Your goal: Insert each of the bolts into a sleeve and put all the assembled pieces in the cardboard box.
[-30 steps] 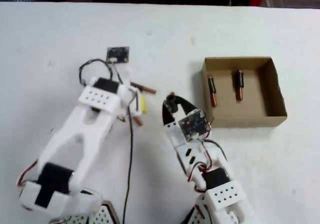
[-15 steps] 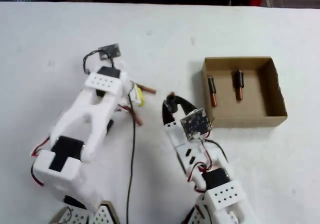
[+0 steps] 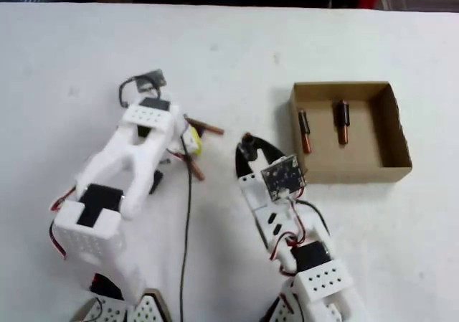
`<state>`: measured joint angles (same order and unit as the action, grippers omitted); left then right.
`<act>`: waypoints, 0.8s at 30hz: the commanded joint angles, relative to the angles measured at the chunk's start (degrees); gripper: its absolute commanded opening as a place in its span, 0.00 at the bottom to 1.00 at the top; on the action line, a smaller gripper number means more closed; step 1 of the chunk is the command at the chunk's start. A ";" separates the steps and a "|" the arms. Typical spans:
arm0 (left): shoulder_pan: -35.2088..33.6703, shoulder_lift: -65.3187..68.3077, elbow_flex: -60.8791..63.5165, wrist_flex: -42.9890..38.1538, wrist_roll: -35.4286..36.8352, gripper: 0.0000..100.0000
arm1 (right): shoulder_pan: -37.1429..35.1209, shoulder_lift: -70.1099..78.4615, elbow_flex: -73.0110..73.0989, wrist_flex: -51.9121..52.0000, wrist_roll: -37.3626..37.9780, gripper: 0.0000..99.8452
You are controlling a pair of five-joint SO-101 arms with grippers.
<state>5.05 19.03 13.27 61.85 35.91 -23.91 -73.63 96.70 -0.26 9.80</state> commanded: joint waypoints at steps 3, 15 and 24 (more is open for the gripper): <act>-1.71 -0.40 -2.99 -1.14 0.70 0.23 | 0.84 -0.84 0.44 -1.45 -0.53 0.02; -1.36 -0.40 -2.46 -1.76 0.35 0.12 | 1.10 -0.84 0.44 -1.36 -0.53 0.02; -0.40 -0.48 -2.73 0.70 0.62 0.27 | 1.10 -0.84 0.44 -1.36 -0.53 0.02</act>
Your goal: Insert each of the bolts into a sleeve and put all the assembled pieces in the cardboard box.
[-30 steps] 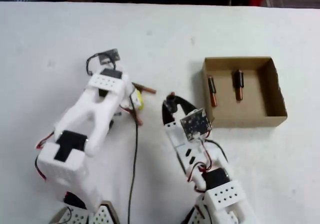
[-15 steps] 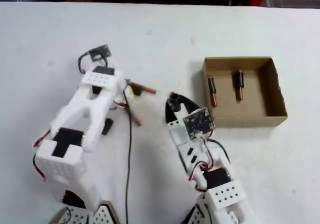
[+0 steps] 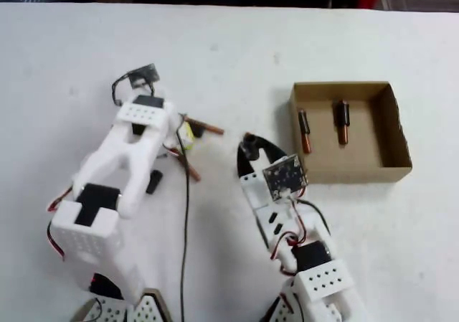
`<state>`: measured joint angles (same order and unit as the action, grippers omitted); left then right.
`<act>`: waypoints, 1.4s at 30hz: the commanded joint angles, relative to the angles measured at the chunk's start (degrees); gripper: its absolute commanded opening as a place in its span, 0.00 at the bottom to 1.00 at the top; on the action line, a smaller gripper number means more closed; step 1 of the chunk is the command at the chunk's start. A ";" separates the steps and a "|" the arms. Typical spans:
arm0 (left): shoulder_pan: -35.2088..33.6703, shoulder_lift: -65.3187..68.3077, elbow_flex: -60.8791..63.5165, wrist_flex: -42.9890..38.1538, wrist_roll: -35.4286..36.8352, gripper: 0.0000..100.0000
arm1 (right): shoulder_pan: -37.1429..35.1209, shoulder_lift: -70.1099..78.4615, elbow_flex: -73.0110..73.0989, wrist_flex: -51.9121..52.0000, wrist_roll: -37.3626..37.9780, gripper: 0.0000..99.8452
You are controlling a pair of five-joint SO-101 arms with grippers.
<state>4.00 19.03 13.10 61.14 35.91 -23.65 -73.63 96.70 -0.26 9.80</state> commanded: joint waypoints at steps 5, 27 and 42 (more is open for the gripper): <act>1.54 -0.40 -2.29 1.32 0.70 0.24 | 0.84 -0.75 0.44 -1.36 -0.53 0.02; 1.63 -0.40 0.62 -4.66 0.26 0.03 | 0.84 -0.84 0.44 0.13 -0.18 0.02; 9.19 -0.40 1.32 -10.11 -26.55 0.03 | 0.84 -0.84 0.44 2.33 -0.09 0.02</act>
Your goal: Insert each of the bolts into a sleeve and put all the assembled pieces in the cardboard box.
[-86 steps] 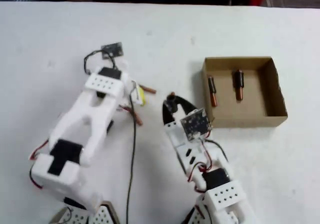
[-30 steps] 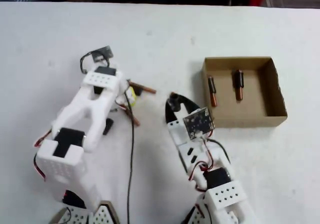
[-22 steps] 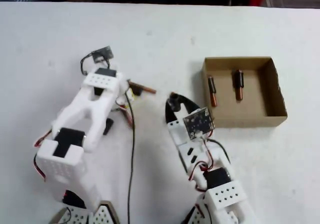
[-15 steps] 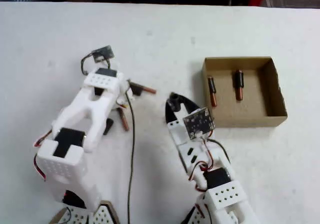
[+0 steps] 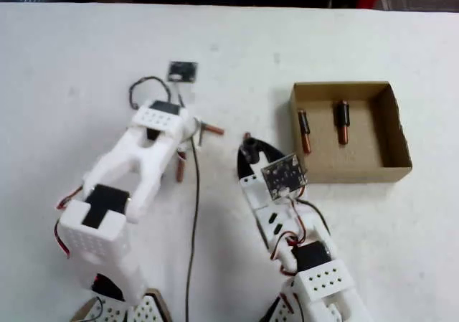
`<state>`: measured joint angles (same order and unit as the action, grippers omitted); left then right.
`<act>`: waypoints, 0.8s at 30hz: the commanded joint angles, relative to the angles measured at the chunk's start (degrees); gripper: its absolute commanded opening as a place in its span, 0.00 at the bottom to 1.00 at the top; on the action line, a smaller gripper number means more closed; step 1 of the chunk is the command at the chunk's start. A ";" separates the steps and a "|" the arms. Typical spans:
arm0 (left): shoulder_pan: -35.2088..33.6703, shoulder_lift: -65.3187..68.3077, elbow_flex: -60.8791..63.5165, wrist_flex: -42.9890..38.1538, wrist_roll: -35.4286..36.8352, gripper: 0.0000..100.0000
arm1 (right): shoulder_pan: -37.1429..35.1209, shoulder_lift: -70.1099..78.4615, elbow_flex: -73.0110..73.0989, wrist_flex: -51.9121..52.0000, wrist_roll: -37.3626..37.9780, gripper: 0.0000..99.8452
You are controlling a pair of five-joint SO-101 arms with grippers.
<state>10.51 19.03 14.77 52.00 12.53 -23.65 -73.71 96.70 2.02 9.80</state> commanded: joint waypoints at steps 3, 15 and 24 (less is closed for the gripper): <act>3.12 -0.40 0.09 -0.88 -4.48 0.03 | 0.84 -0.75 0.44 0.04 -0.09 0.02; 3.03 -0.92 3.34 -0.97 -4.84 0.03 | 0.31 -0.75 0.44 -0.04 -0.09 0.02; 2.95 -9.89 2.73 -0.70 -6.07 0.02 | -2.51 -0.75 0.44 -4.88 -0.62 0.02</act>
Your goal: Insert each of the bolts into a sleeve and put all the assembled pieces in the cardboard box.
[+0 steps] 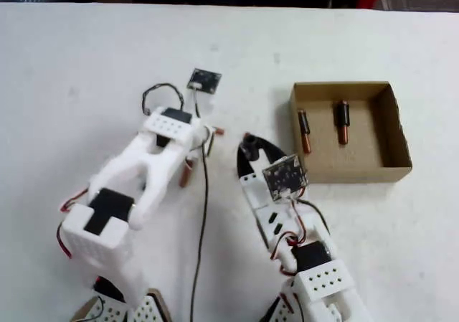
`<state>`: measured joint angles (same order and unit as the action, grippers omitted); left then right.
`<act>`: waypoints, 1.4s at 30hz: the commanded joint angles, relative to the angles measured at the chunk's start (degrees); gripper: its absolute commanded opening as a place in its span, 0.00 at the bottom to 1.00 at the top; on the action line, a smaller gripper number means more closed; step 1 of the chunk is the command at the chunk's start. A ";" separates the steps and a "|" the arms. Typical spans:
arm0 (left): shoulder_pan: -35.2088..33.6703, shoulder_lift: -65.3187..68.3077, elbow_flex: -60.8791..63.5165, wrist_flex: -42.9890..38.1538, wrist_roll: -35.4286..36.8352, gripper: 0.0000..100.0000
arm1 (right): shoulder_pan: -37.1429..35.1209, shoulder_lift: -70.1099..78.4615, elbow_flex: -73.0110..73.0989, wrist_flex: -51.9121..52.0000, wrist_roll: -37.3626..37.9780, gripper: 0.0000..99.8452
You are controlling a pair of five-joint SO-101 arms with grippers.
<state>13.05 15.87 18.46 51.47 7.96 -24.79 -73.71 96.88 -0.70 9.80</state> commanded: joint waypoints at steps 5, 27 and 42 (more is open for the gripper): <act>0.31 -17.10 1.67 1.23 -3.25 0.02 | -3.74 -0.75 0.26 -4.88 -0.62 0.02; 0.66 -67.38 23.12 -9.76 -3.16 0.02 | -7.96 -12.26 0.00 -2.42 -5.71 0.02; 5.49 -68.97 20.04 -9.67 -2.81 0.02 | -7.96 -28.62 0.00 12.88 -5.71 0.02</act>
<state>15.16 -51.21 42.02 44.09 5.23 -32.70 -101.41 96.88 12.04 4.62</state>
